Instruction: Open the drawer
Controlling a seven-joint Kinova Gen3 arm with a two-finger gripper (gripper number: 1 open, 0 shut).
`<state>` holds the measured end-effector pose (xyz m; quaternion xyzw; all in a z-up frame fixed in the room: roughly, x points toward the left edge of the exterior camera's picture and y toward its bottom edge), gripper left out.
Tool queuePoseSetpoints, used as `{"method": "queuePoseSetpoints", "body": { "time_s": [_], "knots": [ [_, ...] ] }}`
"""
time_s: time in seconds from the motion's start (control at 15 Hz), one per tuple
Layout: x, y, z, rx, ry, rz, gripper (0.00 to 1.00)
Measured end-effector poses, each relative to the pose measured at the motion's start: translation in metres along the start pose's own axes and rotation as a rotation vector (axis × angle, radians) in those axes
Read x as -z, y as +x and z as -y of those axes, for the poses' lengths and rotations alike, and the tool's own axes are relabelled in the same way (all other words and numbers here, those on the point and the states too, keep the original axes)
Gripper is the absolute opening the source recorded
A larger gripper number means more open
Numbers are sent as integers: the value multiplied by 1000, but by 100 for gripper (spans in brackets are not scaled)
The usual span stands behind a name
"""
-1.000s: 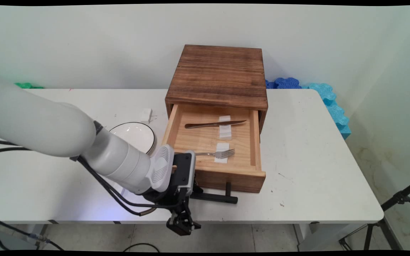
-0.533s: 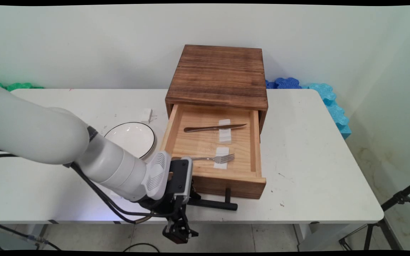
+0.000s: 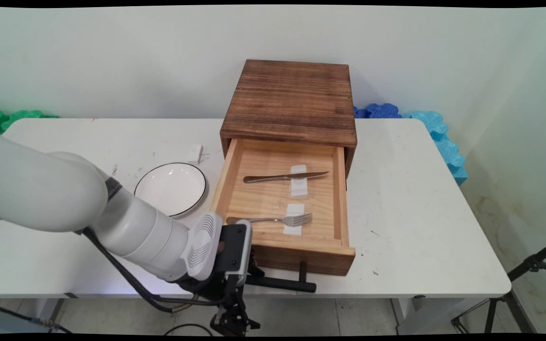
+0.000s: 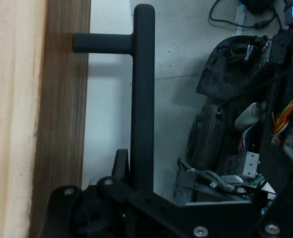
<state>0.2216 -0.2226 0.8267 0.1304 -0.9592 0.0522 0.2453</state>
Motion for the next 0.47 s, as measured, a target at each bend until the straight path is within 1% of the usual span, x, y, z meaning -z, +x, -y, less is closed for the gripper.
{"method": "queuePoseSetpoints", "body": {
  "time_s": [0.47],
  "knots": [
    [3,-1,-9,-5,-6,-4,100]
  ]
}}
